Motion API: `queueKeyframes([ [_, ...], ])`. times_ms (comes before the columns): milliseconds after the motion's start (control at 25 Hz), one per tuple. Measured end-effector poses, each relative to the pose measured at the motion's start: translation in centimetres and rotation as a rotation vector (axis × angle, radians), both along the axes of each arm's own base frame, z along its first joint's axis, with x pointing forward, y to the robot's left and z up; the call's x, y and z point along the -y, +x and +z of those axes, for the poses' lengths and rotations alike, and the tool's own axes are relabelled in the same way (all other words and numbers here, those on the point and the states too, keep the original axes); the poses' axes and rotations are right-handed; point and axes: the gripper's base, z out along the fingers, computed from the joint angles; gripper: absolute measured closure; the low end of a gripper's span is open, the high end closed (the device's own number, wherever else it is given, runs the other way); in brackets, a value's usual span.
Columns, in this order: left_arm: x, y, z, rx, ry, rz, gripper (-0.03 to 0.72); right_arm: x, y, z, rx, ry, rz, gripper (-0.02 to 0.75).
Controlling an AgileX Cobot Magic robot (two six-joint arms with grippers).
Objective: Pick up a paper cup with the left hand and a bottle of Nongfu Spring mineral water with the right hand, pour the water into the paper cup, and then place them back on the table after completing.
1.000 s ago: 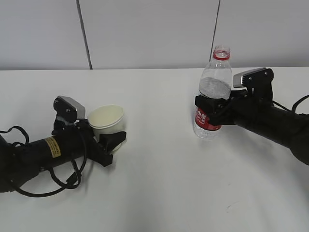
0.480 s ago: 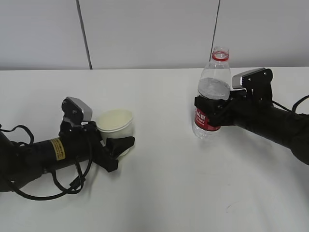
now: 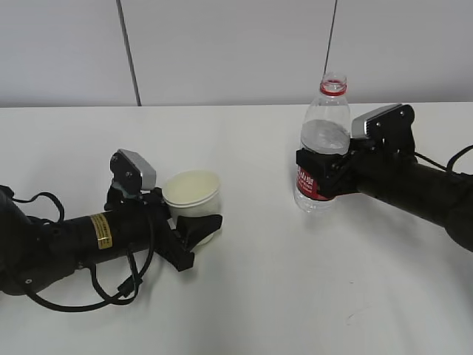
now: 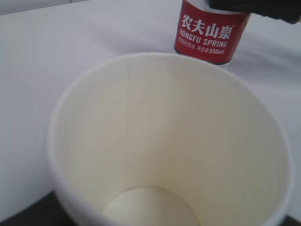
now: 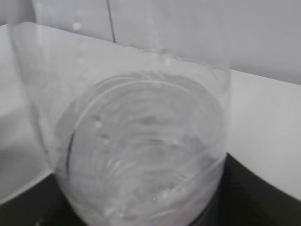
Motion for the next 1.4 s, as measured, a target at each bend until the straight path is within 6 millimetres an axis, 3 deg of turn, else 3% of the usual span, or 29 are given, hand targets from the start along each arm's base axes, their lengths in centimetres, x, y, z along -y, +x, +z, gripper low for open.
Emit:
queueKeyframes([
  [320,1.0,-0.3,1.3,0.03,-0.018,-0.029,0.293,0.4,-0.2,1.5,-0.05,-0.085,-0.027,0.267],
  [640,1.5,0.8,2.3,0.037,-0.063,-0.021,0.293,0.5,-0.4,3.0,-0.051,-0.144,-0.008,0.267],
  [1400,5.9,0.3,3.7,0.095,-0.104,-0.145,0.294,-0.1,1.9,5.2,0.134,-0.428,0.144,0.268],
])
